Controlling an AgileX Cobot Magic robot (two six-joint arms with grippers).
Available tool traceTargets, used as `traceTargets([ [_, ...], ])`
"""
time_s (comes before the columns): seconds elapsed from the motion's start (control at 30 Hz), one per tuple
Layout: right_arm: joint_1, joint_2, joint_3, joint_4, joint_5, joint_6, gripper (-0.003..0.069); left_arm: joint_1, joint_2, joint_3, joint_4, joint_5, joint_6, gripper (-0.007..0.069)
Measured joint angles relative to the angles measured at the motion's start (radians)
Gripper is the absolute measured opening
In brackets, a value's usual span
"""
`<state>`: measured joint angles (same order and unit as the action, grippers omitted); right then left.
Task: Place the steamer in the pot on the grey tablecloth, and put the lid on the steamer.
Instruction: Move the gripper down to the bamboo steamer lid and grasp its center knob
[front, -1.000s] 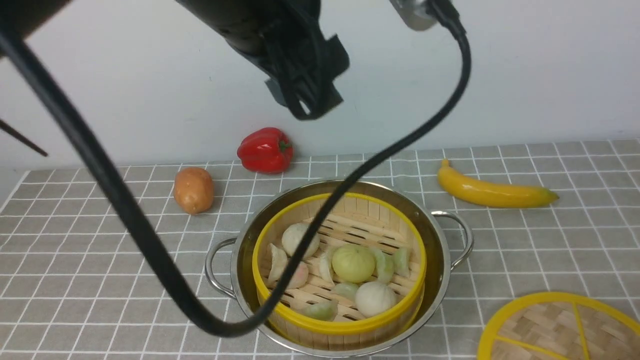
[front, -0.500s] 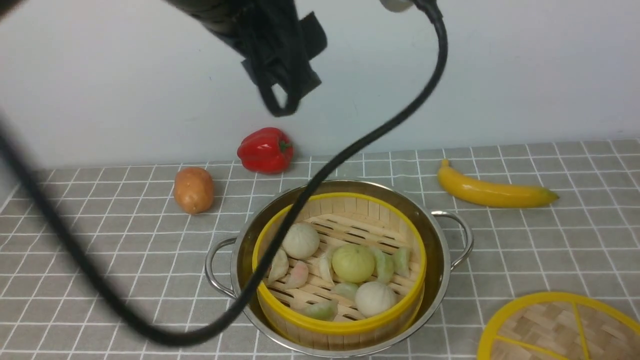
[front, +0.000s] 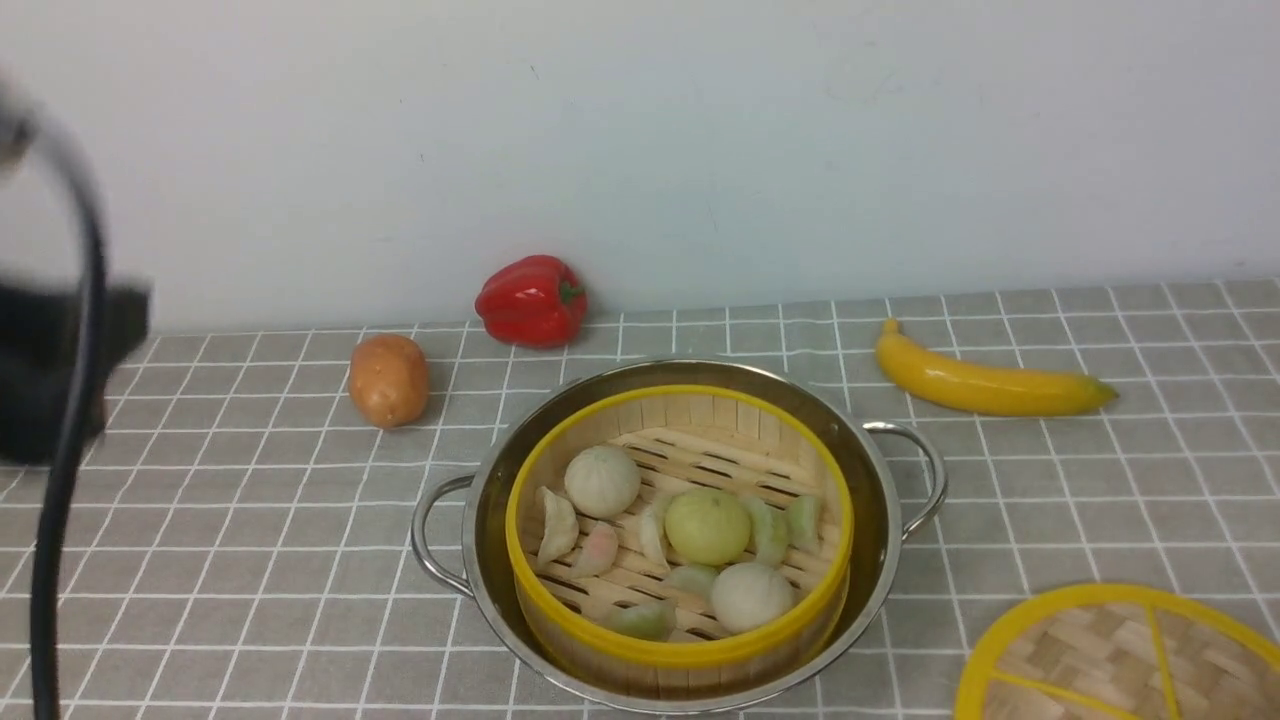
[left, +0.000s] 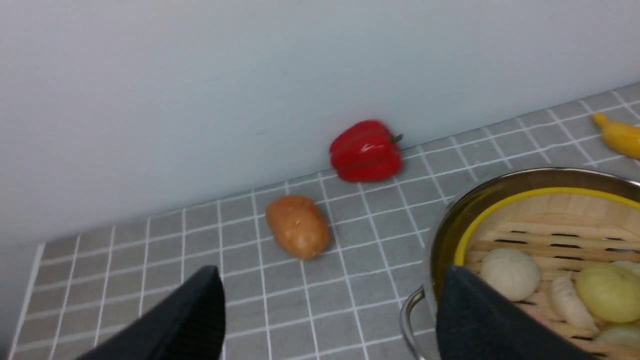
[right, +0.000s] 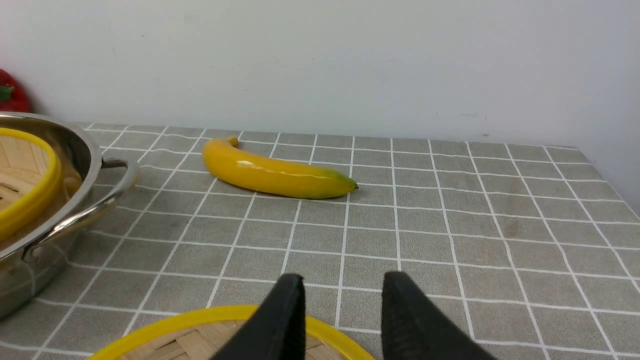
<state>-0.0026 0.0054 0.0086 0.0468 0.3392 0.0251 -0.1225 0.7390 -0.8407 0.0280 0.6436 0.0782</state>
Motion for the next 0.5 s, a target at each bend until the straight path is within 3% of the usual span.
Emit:
traceTargets([
  [0.03, 0.0, 0.0, 0.0, 0.0, 0.0, 0.0, 0.0243, 0.068, -0.108, 0.163, -0.038, -0.079, 0.001, 0.0526],
  [0.2, 0.0, 0.0, 0.0, 0.0, 0.0, 0.0, 0.0243, 0.192, -0.389, 0.523, -0.083, -0.219, 0.001, 0.0526],
  [0.5, 0.0, 0.0, 0.0, 0.0, 0.0, 0.0, 0.0243, 0.236, -0.725, 0.829, -0.028, -0.286, 0.002, 0.0526],
])
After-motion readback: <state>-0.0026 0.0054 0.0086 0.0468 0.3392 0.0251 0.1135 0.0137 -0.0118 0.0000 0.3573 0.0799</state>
